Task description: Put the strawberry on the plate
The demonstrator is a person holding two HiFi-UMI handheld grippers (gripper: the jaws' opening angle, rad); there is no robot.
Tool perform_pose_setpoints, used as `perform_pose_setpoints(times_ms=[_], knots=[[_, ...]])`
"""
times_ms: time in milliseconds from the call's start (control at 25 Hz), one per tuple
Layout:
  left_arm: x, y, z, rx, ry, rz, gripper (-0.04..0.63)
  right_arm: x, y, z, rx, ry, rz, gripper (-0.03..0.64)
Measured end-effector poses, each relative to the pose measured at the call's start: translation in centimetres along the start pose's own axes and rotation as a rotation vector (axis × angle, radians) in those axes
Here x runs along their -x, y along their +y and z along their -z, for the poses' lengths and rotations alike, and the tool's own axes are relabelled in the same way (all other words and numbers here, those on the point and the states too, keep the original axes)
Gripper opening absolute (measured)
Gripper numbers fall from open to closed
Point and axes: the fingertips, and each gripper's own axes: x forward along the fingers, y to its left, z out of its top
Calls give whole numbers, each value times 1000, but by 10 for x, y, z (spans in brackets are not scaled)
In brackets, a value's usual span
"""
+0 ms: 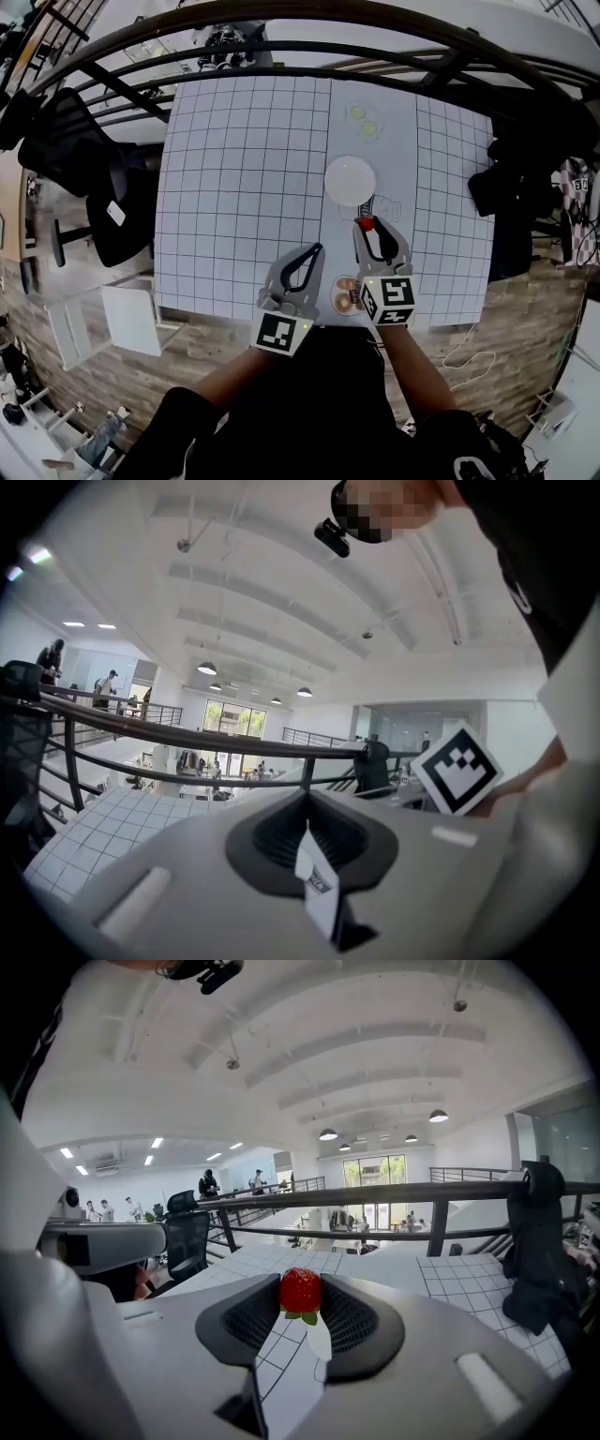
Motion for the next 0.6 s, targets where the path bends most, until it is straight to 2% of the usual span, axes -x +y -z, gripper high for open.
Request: perform_pose_setpoints(times_ms=[240, 400, 600], knots=[[-17, 7, 8, 16, 32, -12, 8, -42, -11, 14, 49, 56, -38, 130], [-24, 11, 18, 11, 60, -19, 8, -73, -24, 38, 97, 107, -26, 130], [-33, 17, 29, 27, 91, -35, 8, -108, -41, 64, 88, 157, -6, 130]])
